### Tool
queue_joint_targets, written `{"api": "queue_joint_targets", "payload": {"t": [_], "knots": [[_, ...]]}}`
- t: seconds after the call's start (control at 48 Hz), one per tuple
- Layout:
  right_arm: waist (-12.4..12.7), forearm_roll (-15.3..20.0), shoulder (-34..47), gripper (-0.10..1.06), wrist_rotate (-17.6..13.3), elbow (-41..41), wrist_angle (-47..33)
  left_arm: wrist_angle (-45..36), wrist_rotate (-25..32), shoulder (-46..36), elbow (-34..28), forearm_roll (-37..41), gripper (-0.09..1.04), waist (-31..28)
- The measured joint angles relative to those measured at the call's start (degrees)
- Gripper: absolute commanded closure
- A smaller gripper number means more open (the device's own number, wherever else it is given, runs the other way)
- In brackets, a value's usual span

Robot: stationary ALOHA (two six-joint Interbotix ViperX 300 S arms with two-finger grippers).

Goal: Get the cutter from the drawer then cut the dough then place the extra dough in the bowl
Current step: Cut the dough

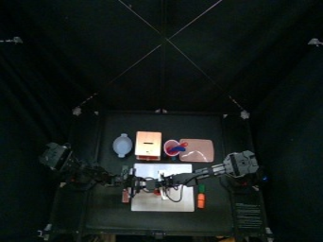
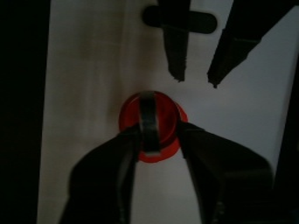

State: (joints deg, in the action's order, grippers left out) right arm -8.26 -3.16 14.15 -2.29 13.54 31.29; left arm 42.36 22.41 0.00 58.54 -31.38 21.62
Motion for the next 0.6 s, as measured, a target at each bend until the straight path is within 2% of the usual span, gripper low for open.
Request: {"api": "queue_joint_targets", "payload": {"t": [0.188, 0.312, 0.604], "knots": [[0.00, 0.35, -0.09, 0.06, 0.00, 0.44, -0.62, 1.23, -0.18, 0.62, -0.09, -4.57, 0.07, 1.93], [0.00, 0.62, -0.09, 0.06, 0.00, 0.35, -1.05, 1.76, -0.18, 0.70, -0.09, -5.10, 0.07, 2.11], [0.00, 3.60, -0.09, 0.06, 0.00, -2.02, -0.26, 3.52, 0.09, 0.70, 1.14, -5.71, 0.07, 2.02]]}}
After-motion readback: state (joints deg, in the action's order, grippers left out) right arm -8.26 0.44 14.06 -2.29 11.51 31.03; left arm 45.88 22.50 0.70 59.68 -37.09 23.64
